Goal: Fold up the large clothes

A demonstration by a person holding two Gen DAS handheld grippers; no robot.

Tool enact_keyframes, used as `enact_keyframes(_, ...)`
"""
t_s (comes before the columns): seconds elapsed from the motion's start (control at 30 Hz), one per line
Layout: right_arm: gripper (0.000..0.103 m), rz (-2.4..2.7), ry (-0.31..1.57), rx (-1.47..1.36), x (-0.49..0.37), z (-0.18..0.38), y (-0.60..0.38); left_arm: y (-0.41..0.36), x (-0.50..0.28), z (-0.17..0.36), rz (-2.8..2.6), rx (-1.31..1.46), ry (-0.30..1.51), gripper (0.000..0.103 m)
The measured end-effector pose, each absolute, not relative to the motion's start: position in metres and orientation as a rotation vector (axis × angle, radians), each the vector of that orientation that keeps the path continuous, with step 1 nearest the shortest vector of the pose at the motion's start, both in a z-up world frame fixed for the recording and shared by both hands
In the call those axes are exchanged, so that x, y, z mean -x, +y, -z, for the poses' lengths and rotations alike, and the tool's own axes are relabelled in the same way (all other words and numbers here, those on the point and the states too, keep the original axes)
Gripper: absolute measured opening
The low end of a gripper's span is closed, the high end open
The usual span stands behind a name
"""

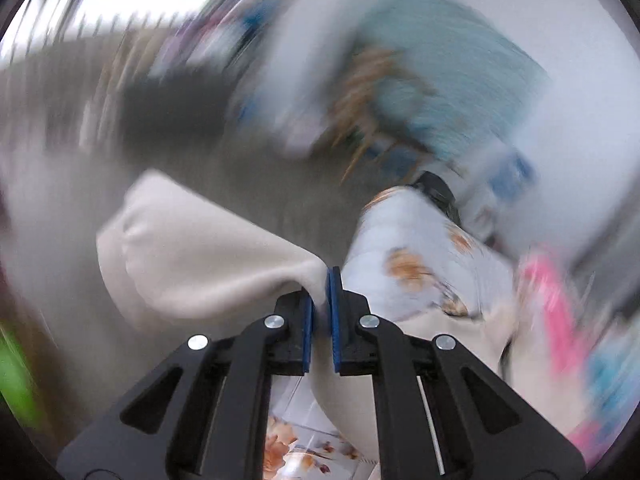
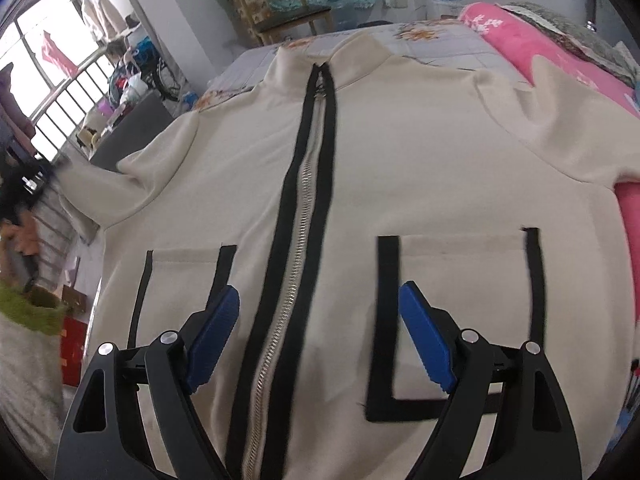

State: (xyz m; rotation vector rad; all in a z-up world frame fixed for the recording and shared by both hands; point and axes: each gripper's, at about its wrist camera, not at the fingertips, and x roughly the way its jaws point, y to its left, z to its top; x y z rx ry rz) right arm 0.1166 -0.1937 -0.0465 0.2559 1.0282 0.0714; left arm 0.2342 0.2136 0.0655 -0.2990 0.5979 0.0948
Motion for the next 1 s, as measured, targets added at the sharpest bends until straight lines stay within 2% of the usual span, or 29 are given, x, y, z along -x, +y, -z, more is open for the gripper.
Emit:
enact_keyframes(0.1,0.080,-0.049,1.009,-0.262,-0.105,0.041,-0.203,0.108,-0.200,-0.102,0.025,-0.053,0.495,0.009)
enact_keyframes(0.2,0.080,-0.022,0.986,-0.279,-0.091,0.034,-0.215,0.030,-0.170,-0.091,0.174,-0.228,0.512,0.015)
enact_keyframes(0.23,0.080,-0.009,0.980,-0.284,-0.085,0.032,-0.221,0.010,-0.162,-0.080,0.224,-0.261,0.539,0.030)
enact_keyframes(0.27,0.080,-0.002,0.978,-0.286,-0.083,0.031,-0.224,-0.004,-0.156,-0.067,0.257,-0.288,0.565,0.053)
enact_keyframes(0.33,0.080,0.022,0.980,-0.294,-0.074,0.029,-0.234,-0.026,-0.143,-0.032,0.266,-0.349,0.623,0.072)
enact_keyframes(0.4,0.080,0.034,0.981,-0.298,-0.068,0.029,-0.240,-0.031,-0.137,0.001,0.268,-0.361,0.717,0.072)
enact_keyframes(0.53,0.080,0.054,0.984,-0.295,-0.059,0.029,-0.252,0.003,-0.135,0.024,0.250,-0.212,0.824,0.072)
enact_keyframes(0.67,0.080,0.033,0.988,-0.352,-0.060,0.028,-0.265,0.038,-0.130,0.036,0.197,-0.052,0.868,0.072)
enact_keyframes(0.8,0.080,-0.032,0.989,-0.494,-0.070,0.021,-0.284,0.058,-0.140,0.051,0.091,-0.051,0.889,0.071)
enact_keyframes(1.0,0.080,-0.138,0.968,-0.618,-0.107,-0.011,-0.305,0.069,-0.148,0.057,0.055,-0.087,0.901,0.061)
